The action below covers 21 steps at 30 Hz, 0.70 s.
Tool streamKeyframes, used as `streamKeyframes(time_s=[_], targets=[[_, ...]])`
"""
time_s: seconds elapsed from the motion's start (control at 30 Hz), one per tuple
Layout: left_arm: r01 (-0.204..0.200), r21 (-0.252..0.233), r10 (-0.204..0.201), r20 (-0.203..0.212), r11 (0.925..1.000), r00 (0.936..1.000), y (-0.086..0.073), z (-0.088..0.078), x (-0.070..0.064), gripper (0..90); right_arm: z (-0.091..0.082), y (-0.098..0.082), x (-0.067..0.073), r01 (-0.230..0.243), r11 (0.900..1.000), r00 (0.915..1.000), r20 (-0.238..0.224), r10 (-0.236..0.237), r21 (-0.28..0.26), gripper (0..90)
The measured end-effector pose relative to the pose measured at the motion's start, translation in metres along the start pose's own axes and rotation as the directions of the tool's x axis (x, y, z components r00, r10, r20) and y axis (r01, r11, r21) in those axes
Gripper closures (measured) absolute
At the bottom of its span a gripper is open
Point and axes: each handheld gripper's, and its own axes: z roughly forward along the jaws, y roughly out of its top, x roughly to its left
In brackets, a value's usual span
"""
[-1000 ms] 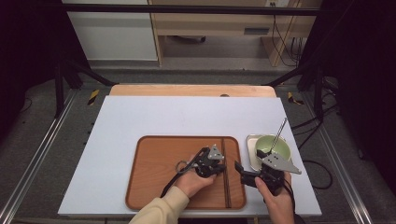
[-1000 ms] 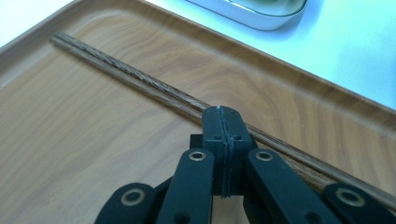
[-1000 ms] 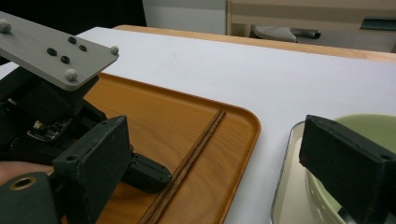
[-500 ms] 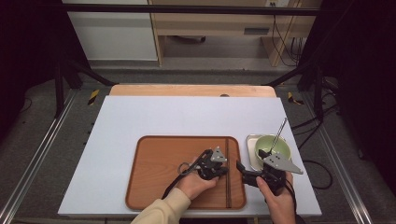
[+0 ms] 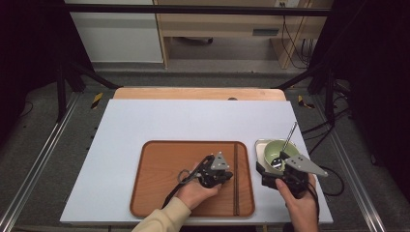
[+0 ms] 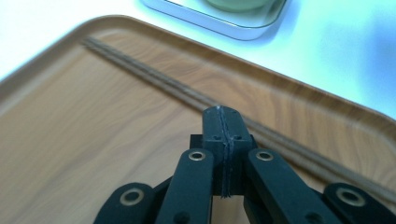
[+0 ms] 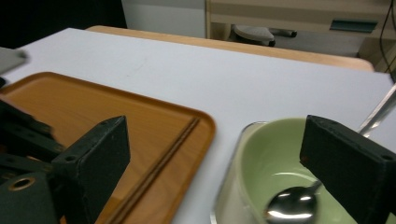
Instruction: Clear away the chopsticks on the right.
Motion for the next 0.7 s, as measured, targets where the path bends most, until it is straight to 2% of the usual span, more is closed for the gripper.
streamKeyframes(time_s=[0.13, 0.2, 0.27, 0.37, 0.5, 0.7], targets=[[0.028, -0.053, -0.030, -0.034, 0.9982, 0.9990, -0.014, -0.023, 0.010, 87.1, -0.003, 0.013, -0.023, 0.045, 0.998, 0.9975, 0.053, -0.047, 0.033, 13.4], [0.029, -0.066, -0.033, -0.060, 0.9974, 0.9977, -0.021, -0.035, 0.015, 85.7, -0.002, 0.018, -0.037, 0.052, 0.997, 0.9947, 0.086, -0.057, 0.065, 16.3], [0.017, -0.075, -0.023, -0.088, 0.9971, 0.9958, -0.028, -0.048, 0.020, 82.8, 0.002, 0.019, -0.052, 0.041, 0.996, 0.9928, 0.109, -0.050, 0.085, 19.8], [0.018, -0.104, -0.032, -0.133, 0.9944, 0.9906, -0.038, -0.067, 0.027, 76.0, 0.009, 0.019, -0.072, 0.012, 0.992, 0.9915, 0.127, -0.028, 0.124, 23.9], [0.028, -0.154, -0.057, -0.191, 0.9877, 0.9799, -0.052, -0.090, 0.034, 63.3, 0.016, 0.019, -0.091, -0.012, 0.988, 0.9905, 0.137, -0.010, 0.154, 28.7], [0.025, -0.204, -0.085, -0.293, 0.9787, 0.9525, -0.070, -0.117, 0.042, 35.0, 0.027, 0.022, -0.107, -0.035, 0.982, 0.9924, 0.123, 0.012, 0.184, 33.6]])
